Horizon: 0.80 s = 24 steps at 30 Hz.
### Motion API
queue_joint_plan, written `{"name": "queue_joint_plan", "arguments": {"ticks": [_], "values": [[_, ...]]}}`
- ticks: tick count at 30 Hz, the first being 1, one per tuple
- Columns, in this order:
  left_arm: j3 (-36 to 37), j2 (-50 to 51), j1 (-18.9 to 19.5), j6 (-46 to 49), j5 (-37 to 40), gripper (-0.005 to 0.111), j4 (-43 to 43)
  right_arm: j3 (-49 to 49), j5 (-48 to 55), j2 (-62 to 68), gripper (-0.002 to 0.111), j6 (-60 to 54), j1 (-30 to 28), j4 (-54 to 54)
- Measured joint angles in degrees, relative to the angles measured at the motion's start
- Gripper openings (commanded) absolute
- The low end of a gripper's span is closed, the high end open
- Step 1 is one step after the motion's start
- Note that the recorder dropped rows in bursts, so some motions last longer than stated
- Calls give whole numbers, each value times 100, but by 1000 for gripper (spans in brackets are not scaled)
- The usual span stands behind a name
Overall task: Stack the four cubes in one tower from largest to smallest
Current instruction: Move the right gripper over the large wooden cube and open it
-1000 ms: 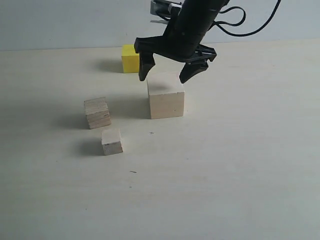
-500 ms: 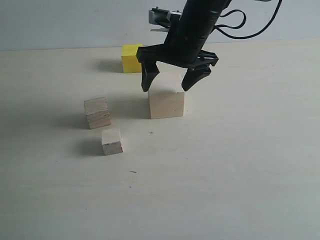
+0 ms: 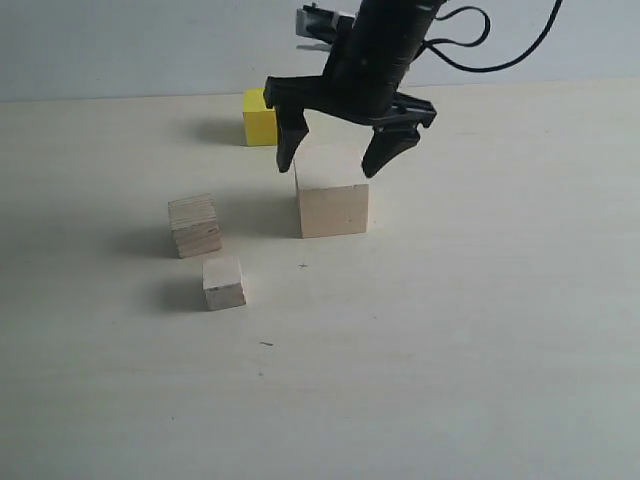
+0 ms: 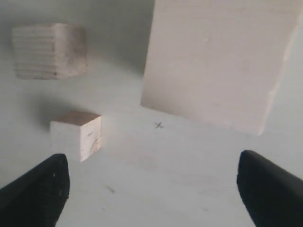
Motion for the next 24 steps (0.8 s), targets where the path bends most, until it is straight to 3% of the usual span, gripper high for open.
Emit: {"name": "queue_joint_plan", "arguments": {"ticks": [5, 9, 24], "values": [[0, 0, 0, 0, 0, 0, 0, -626, 10, 0, 89, 564, 310, -959], [0, 0, 0, 0, 0, 0, 0, -1048, 10, 95, 89, 937, 440, -1023], [0, 0, -33, 0, 0, 0, 0, -1144, 9, 722, 89, 1190, 443, -1628]]}}
